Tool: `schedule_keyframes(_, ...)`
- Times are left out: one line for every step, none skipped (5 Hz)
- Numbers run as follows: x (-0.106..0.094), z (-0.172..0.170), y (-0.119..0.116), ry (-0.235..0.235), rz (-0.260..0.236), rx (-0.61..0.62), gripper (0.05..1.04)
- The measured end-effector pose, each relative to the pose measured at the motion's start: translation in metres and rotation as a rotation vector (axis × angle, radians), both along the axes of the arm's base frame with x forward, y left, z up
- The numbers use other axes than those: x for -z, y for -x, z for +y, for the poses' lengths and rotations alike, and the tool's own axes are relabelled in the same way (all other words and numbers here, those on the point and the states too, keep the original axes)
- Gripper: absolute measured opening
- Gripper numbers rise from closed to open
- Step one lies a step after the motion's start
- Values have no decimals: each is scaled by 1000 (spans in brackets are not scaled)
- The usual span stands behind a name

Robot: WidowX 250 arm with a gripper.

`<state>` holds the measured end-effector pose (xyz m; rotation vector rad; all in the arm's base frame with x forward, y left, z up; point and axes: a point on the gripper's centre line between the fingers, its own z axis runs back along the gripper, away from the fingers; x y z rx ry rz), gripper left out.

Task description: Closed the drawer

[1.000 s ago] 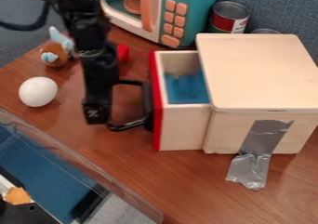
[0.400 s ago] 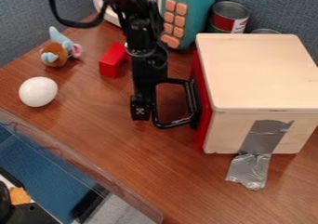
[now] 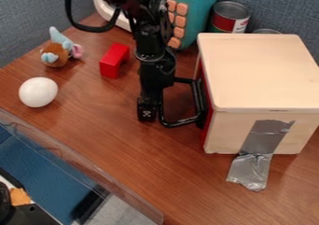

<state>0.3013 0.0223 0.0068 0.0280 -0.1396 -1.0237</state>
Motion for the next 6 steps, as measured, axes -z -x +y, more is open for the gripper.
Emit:
schedule_keyframes(-21,6,16,2,-49,-52,998)
schedule_keyframes(-69,28,34,42,-93,-212,998)
schedule_keyframes(-90,32,51,70,-54,-366,998)
schedule_keyframes(-95,29,49,137,4,-476,998)
schedule_keyframes(-100,17,51,139,42,-502,998)
schedule_keyframes(-118,16,59,137,26,-557,998)
